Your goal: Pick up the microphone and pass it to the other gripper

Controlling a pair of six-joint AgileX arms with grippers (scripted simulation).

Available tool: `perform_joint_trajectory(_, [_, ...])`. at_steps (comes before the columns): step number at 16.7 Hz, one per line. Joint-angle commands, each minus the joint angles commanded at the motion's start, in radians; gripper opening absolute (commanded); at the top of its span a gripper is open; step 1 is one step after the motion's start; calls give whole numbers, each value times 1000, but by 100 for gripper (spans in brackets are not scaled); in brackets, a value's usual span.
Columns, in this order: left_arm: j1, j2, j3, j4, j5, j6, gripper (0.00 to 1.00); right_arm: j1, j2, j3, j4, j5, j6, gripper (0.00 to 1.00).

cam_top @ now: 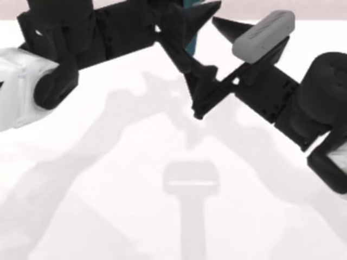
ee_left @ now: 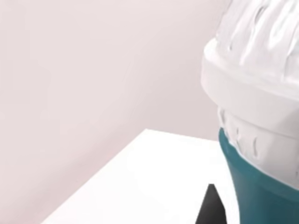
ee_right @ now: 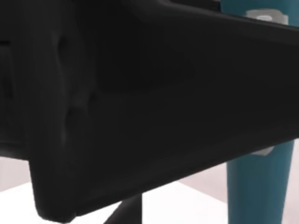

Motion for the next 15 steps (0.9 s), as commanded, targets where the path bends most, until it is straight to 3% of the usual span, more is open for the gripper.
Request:
perform_joint_trajectory(5, [2, -5, 3, -1, -1, 3, 0, -3, 2, -6, 0, 3, -3, 100])
perform_joint_trajectory(12, [136, -68, -57, -10, 115, 8, 0, -34, -211, -236, 13, -35, 2, 100])
perform_joint_trajectory(15, [162, -80, -68, -12, 136, 9, 0, -37, -245, -270, 18, -44, 3, 100])
